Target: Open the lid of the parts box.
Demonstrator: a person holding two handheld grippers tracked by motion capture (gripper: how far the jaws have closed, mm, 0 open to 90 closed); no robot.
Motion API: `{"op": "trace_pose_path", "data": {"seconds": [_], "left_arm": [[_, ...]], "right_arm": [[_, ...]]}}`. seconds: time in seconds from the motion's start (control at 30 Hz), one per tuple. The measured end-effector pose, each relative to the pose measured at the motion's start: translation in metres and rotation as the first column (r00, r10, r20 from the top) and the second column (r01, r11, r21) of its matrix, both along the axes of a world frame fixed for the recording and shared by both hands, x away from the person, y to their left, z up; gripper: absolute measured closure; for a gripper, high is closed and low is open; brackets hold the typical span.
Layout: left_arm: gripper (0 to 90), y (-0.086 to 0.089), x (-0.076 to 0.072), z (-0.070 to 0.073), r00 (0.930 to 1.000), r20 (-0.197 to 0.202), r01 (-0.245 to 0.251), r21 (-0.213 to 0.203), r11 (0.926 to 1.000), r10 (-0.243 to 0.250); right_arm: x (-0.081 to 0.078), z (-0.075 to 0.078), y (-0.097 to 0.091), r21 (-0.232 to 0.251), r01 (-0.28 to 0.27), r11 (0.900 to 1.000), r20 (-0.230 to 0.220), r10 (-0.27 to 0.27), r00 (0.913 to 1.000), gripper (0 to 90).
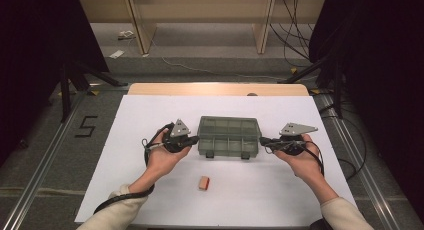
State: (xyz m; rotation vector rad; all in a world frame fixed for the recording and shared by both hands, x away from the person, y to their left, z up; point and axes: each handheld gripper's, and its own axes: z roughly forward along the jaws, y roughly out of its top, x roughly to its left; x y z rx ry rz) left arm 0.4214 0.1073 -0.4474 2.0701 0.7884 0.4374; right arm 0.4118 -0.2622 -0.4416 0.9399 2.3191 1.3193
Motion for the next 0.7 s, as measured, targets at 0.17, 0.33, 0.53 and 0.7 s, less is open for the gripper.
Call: {"op": "trace_pose_path", "data": {"seconds": [0.17,0.33,0.53,0.7], "left_arm": [[89.8,-0.003,0.003,0.005,0.9998,0.017,-0.006,-0.016,0.9999,0.007],[89.8,-0.005,0.005,0.008,0.9995,0.028,-0.015,-0.026,0.9995,0.016],[89.8,-0.007,0.008,0.011,0.9990,0.039,-0.020,-0.034,0.9992,0.022],[89.7,-0.008,0.011,0.015,0.9980,0.052,-0.032,-0.042,0.9986,0.034]], "right_arm": [[0.002,0.004,0.002,0.007,0.005,1.0000,0.011,-0.005,0.9999,90.0],[0.004,0.007,0.003,0.012,0.012,0.9999,0.023,-0.013,0.9997,90.0],[0.007,0.011,0.004,0.017,0.019,0.9997,0.034,-0.020,0.9992,90.0],[0.008,0.013,0.005,0.000,0.033,0.9994,0.052,-0.033,0.9981,88.5]]}}
